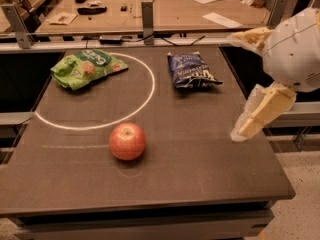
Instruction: Move green rice chip bag near blue chip bag
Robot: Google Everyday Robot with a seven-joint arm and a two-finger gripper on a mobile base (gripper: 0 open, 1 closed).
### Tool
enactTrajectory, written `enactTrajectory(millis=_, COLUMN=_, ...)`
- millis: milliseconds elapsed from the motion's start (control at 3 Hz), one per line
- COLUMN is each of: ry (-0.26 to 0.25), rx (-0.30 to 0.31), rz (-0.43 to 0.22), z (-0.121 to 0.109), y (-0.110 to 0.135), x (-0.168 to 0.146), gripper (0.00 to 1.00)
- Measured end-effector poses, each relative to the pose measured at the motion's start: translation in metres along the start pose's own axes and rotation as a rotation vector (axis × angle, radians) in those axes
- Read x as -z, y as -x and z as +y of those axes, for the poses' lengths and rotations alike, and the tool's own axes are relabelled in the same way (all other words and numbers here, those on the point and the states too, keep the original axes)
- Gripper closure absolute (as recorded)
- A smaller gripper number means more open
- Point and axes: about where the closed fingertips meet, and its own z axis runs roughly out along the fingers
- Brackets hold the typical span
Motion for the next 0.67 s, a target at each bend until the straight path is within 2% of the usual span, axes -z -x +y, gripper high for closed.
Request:
enactTrajectory(millis=333, ry=0.104, rx=-0.001, rz=-0.023, z=-0.028, y=-0.038, x=-0.006, gripper=0.00)
enactTrajectory(millis=667, ry=0.242, rx=0.051, rz=-0.061, z=-0.054, y=-0.049, x=-0.025, gripper=0.00)
